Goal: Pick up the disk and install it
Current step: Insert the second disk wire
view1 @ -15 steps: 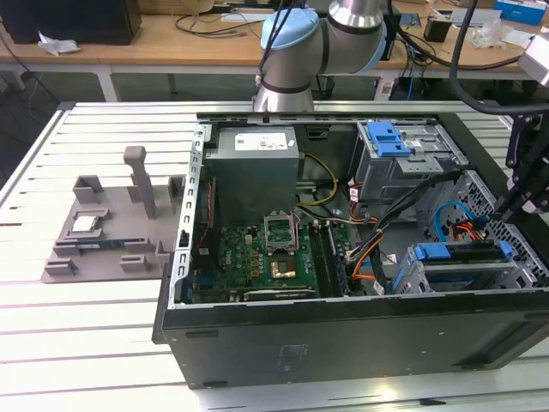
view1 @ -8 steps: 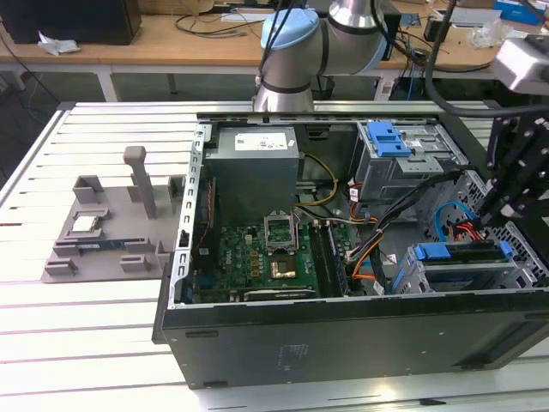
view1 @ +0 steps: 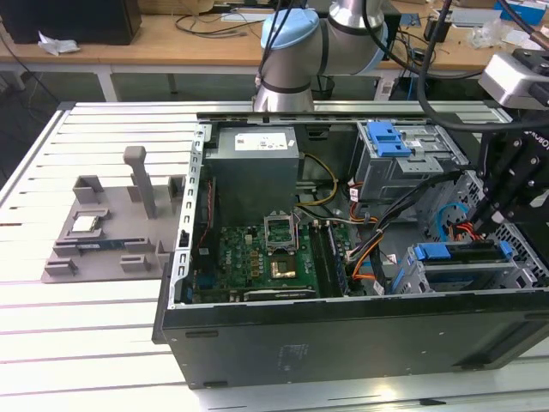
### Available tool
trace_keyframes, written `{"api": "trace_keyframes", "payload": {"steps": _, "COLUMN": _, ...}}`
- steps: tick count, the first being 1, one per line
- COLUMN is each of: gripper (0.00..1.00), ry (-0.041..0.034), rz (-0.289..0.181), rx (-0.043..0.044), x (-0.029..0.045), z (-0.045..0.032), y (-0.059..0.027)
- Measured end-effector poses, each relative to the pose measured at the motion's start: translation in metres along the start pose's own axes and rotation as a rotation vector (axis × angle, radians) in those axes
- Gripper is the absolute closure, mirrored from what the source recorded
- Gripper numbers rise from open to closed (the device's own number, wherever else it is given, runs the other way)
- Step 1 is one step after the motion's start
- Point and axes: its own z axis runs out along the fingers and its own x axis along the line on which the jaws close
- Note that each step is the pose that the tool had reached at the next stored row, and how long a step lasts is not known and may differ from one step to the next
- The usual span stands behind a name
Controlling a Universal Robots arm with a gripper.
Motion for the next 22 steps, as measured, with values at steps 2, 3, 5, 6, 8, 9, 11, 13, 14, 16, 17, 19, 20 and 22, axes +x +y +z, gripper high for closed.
{"api": "trace_keyframes", "payload": {"steps": 2, "gripper": 0.84, "ry": 0.0000, "rz": 0.000, "rx": 0.0000, "x": 0.0000, "z": 0.0000, "y": 0.0000}}
{"api": "trace_keyframes", "payload": {"steps": 3, "gripper": 0.84, "ry": 0.0000, "rz": 0.000, "rx": 0.0000, "x": 0.0000, "z": 0.0000, "y": 0.0000}}
{"api": "trace_keyframes", "payload": {"steps": 5, "gripper": 0.84, "ry": -0.0001, "rz": 0.000, "rx": 0.0000, "x": 0.0002, "z": 0.0001, "y": 0.0000}}
{"api": "trace_keyframes", "payload": {"steps": 6, "gripper": 0.84, "ry": 0.0004, "rz": 0.000, "rx": 0.0000, "x": 0.0018, "z": 0.0003, "y": 0.0004}}
{"api": "trace_keyframes", "payload": {"steps": 8, "gripper": 0.84, "ry": 0.0141, "rz": 0.001, "rx": 0.0000, "x": 0.0076, "z": 0.0008, "y": 0.0007}}
{"api": "trace_keyframes", "payload": {"steps": 9, "gripper": 0.84, "ry": 0.0165, "rz": 0.001, "rx": 0.0000, "x": 0.0083, "z": 0.0021, "y": 0.0010}}
{"api": "trace_keyframes", "payload": {"steps": 11, "gripper": 0.84, "ry": 0.0168, "rz": 0.002, "rx": -0.0001, "x": 0.0084, "z": 0.0057, "y": 0.0013}}
{"api": "trace_keyframes", "payload": {"steps": 13, "gripper": 0.84, "ry": 0.0167, "rz": 0.001, "rx": -0.0002, "x": 0.0084, "z": 0.0118, "y": 0.0014}}
{"api": "trace_keyframes", "payload": {"steps": 14, "gripper": 0.84, "ry": 0.0167, "rz": 0.001, "rx": -0.0002, "x": 0.0083, "z": 0.0140, "y": 0.0017}}
{"api": "trace_keyframes", "payload": {"steps": 16, "gripper": 0.84, "ry": 0.0167, "rz": 0.001, "rx": -0.0002, "x": 0.0081, "z": 0.0185, "y": 0.0017}}
{"api": "trace_keyframes", "payload": {"steps": 17, "gripper": 0.84, "ry": 0.0170, "rz": 0.000, "rx": -0.0001, "x": 0.0077, "z": 0.0193, "y": 0.0017}}
{"api": "trace_keyframes", "payload": {"steps": 19, "gripper": 0.84, "ry": 0.0173, "rz": -0.006, "rx": -0.0001, "x": 0.0055, "z": 0.0203, "y": 0.0017}}
{"api": "trace_keyframes", "payload": {"steps": 20, "gripper": 0.84, "ry": 0.0181, "rz": -0.013, "rx": 0.0000, "x": 0.0039, "z": 0.0203, "y": 0.0016}}
{"api": "trace_keyframes", "payload": {"steps": 22, "gripper": 0.84, "ry": 0.0187, "rz": -0.025, "rx": 0.0002, "x": 0.0019, "z": 0.0206, "y": 0.0016}}
